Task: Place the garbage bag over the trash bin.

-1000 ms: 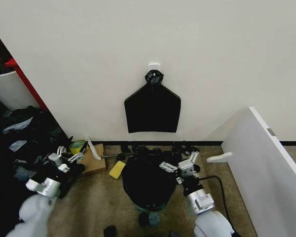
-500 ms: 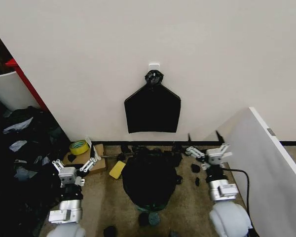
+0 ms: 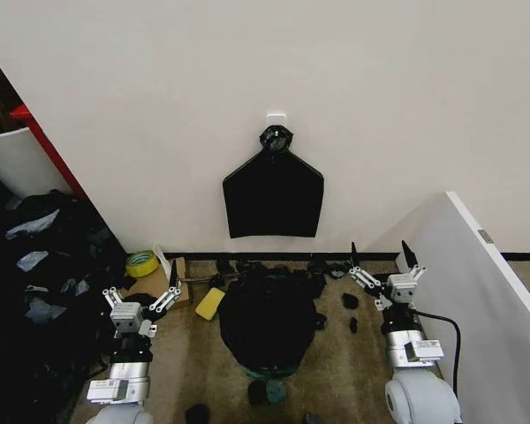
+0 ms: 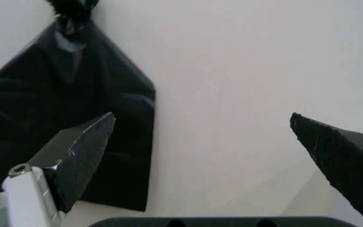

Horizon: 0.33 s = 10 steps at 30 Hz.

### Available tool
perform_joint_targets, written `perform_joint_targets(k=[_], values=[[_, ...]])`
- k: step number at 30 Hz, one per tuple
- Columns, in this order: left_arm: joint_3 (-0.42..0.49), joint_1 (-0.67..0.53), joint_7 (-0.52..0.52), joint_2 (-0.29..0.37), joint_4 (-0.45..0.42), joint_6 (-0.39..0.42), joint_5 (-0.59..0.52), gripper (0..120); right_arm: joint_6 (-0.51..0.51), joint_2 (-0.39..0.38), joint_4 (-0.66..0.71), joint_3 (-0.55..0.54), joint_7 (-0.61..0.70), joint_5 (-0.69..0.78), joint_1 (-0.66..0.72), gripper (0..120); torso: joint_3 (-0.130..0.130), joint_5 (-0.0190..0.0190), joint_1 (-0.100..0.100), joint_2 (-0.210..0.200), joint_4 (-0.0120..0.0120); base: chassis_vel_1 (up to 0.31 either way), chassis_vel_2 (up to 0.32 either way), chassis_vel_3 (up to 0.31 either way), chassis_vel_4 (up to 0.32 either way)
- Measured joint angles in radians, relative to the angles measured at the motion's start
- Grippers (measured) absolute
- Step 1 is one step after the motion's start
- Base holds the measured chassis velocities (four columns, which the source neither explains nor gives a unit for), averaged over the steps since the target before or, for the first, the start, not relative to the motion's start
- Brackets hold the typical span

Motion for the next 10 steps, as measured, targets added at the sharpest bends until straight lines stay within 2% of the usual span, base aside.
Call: perform_joint_targets(k=[2,3,10], values=[[-0.008,-0.003,0.057,0.03,-0.001,0.028,-0.107,100,0.0,-0.007,-0.001,-0.007,-0.008,0.007,-0.006,100,0.0,0.0,0.0,0.0,0.0001,0.0,0.0,0.0,0.0],[-0.013,-0.005,0.072,0.038,-0.001,0.034,-0.127,100,-0.001,-0.009,-0.001,-0.008,-0.012,0.008,-0.008,100,0.0,0.0,0.0,0.0,0.0,0.0,0.0,0.0,0.0],[-0.041,-0.017,0.091,0.048,0.005,0.041,-0.141,100,-0.024,-0.031,0.002,-0.022,-0.052,0.101,0.0,100,0.0,-0.0001,0.0,0.0,0.0002,0.0,0.0,0.0,0.0]])
